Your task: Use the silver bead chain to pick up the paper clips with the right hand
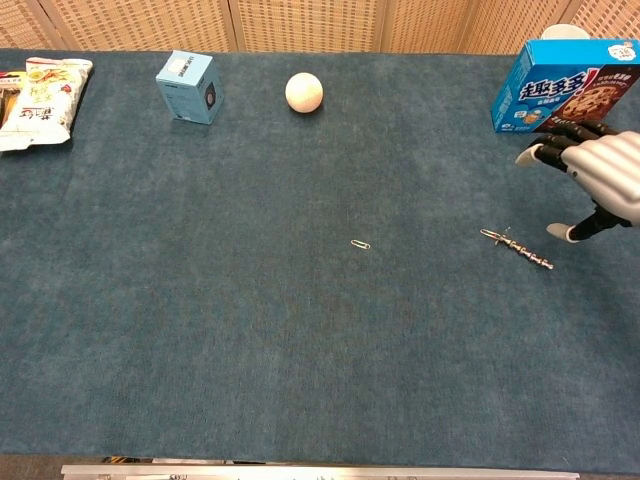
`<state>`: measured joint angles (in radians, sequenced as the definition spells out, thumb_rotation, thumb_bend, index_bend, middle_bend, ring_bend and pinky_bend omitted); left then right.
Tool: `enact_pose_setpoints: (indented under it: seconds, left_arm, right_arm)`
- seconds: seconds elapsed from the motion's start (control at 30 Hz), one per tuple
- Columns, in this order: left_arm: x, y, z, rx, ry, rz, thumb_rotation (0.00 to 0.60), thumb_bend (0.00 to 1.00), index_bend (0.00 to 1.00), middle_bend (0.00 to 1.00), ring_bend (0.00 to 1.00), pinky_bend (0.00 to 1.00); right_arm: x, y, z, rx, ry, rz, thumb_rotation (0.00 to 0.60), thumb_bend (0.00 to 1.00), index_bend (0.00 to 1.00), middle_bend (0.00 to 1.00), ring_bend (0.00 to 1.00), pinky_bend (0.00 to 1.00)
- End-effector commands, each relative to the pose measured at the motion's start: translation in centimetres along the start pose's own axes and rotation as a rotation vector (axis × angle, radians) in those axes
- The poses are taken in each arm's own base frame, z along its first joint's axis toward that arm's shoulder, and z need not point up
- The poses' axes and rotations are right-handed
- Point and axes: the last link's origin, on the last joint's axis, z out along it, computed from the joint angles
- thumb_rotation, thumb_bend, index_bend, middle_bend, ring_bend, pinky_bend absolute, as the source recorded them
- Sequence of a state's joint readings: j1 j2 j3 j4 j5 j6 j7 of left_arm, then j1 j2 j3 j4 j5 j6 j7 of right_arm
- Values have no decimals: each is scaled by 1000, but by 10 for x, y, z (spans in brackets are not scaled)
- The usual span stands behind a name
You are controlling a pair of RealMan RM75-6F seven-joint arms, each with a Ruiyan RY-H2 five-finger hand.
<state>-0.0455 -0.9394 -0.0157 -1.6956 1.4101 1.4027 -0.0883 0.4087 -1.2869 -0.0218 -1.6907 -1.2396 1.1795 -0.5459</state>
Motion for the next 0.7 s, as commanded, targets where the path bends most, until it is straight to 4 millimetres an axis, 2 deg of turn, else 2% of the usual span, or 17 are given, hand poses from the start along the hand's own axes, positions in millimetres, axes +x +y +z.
enact_pose_setpoints:
  seconds: [0.03,0.37,0.53,0.7]
  left_arm:
    - [1,1,0,-10,19,-11,600,0,367,359,306,437]
    - [-2,8,0,-82,75,-43,600,0,367,365,311,440]
    - [-5,10,0,-101,79,-37,600,0,373,367,313,441]
    - [-8,11,2,-99,74,-31,600,0,378,371,314,441]
  right_arm:
    - [5,15,-8,-29,24,-37,600,176,227,164,1,61]
    - [21,47,-43,-54,83,-2,600,181,227,164,1,60]
    - [30,46,-68,-32,123,74,600,181,226,164,1,60]
    - [34,48,-84,-27,156,158,600,181,226,164,1,60]
